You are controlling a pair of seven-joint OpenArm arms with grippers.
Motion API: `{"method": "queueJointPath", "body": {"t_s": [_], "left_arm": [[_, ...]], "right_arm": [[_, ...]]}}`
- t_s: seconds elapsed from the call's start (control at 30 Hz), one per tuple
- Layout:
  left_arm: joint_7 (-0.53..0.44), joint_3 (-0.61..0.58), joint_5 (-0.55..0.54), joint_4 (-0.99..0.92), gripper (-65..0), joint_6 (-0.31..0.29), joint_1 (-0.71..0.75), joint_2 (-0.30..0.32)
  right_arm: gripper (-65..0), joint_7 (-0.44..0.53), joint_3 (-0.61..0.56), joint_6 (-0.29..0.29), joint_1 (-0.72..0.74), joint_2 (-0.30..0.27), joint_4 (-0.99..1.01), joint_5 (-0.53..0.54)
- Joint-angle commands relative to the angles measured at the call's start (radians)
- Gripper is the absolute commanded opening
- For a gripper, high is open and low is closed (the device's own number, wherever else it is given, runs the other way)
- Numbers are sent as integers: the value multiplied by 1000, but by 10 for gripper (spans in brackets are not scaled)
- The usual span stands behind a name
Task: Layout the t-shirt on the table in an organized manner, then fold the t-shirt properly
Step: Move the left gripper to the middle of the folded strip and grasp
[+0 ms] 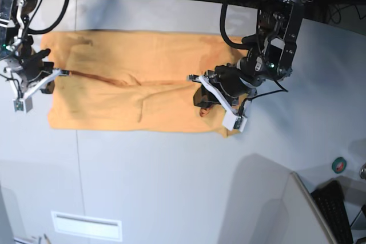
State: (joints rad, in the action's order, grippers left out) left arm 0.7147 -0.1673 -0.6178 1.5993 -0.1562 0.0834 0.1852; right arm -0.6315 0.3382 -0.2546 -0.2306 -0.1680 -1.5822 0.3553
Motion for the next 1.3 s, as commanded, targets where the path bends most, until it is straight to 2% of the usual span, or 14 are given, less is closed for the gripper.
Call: {"method": "queueJointPath", "body": {"t_s": [0.0,0.3,1.0,1.03,1.2,1.27], "left_arm": [[-20,2,-14,19,-650,-7,-12,3],[-20,-61,-14,19,-650,-7,-4,6],[-20,-64,-14,19,-650,-7,-9,3],[-20,-64,-14,19,-627,-7,-9,3],[-20,-65,-14,16,-374,-7,-9,1],[-20,-70,-20,-12,-311,-7,-10,-5]], "right_arm": [[-650,20,5,-2,9,-14,-17,6],[-650,20,5,-2,9,-14,-17,6],[-650,20,5,-2,6,-14,-17,6],[-650,20,5,-2,6,-14,-17,6],[-650,20,5,-2,6,-14,-17,6],[-650,20,5,-2,6,-12,-17,6]]}}
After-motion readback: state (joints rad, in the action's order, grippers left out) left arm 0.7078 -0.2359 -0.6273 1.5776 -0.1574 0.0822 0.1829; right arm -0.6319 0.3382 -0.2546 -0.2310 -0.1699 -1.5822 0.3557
